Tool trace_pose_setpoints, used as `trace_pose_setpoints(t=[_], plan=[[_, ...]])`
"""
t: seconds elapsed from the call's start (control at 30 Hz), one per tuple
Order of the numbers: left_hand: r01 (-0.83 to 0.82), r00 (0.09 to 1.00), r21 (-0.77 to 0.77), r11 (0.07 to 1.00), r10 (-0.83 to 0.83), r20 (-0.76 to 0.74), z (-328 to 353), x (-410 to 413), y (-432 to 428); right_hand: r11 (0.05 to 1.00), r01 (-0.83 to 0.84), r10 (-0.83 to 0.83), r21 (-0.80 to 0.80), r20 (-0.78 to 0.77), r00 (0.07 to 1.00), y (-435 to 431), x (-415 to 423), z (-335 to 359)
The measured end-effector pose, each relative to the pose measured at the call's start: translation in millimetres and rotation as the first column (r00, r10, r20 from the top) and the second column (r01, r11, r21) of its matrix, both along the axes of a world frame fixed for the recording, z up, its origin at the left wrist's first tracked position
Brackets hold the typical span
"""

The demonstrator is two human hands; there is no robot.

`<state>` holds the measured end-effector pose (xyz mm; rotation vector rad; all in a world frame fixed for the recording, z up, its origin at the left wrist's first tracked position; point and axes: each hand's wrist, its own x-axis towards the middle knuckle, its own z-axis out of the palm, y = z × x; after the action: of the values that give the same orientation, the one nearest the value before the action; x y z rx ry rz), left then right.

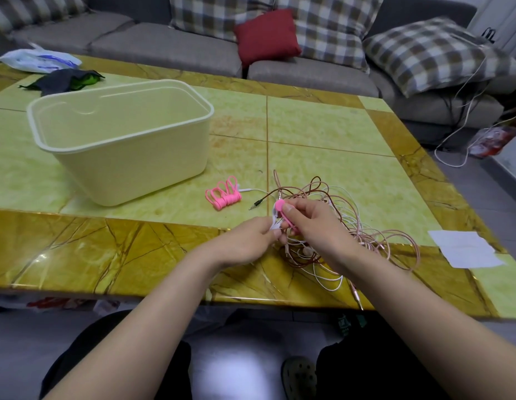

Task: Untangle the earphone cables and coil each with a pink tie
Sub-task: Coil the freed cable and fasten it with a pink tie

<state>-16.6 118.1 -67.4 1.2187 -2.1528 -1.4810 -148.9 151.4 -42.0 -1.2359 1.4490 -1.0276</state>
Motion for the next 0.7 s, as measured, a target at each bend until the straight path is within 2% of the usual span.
trace_pose_setpoints(t=[0.07, 0.1, 0.17, 0.2, 0.27, 0.33, 0.47, 0.57, 0.7], plan=[[-0.021, 0.999, -0.036, 0.999, 0.022, 0.032, -1.1, -1.2, -1.5, 1.000, 0.012, -0.013, 0.006, 0.021, 1.000, -0.3, 0.7, 0.9], [-0.026, 0.995, -0.089, 0.996, 0.034, 0.097, -0.8, -1.8, -2.7, 1.000, 0.022, -0.022, 0.000, -0.005, 1.000, -1.2, 0.2, 0.6], [-0.040, 0.972, -0.187, 0.982, 0.082, 0.222, -1.5, -2.4, -3.8, 0.999, 0.027, -0.031, -0.030, -0.114, 0.993, -3.6, -1.7, -1.9], [-0.062, 0.967, -0.204, 0.977, 0.109, 0.229, -1.9, -2.5, -4.2, 0.999, 0.031, -0.038, -0.044, -0.161, 0.986, -4.4, -3.1, -2.8], [-0.115, 0.964, -0.202, 0.973, 0.158, 0.213, -4.3, -1.8, -6.3, 0.996, 0.058, -0.074, -0.070, -0.257, 0.964, -5.1, -6.8, -2.7], [-0.169, 0.951, -0.235, 0.957, 0.221, 0.217, -4.3, -1.0, -8.1, 0.984, 0.054, -0.121, -0.168, -0.418, 0.900, -3.4, -10.7, -1.0], [-0.131, 0.954, -0.265, 0.955, 0.194, 0.229, -3.5, -1.0, -8.1, 0.910, -0.171, -0.108, -0.377, -0.614, 0.782, 3.9, -9.3, 3.7], [-0.035, 0.983, -0.218, 0.975, 0.072, 0.167, -2.3, -7.6, -1.7, 0.892, -0.292, -0.035, -0.344, -0.699, 0.715, 2.7, -4.4, 3.5], [-0.003, 1.000, -0.141, 0.990, 0.006, 0.021, 3.9, -15.8, 5.5, 0.938, -0.256, 0.017, -0.233, -0.708, 0.706, -1.0, -4.3, 4.0]])
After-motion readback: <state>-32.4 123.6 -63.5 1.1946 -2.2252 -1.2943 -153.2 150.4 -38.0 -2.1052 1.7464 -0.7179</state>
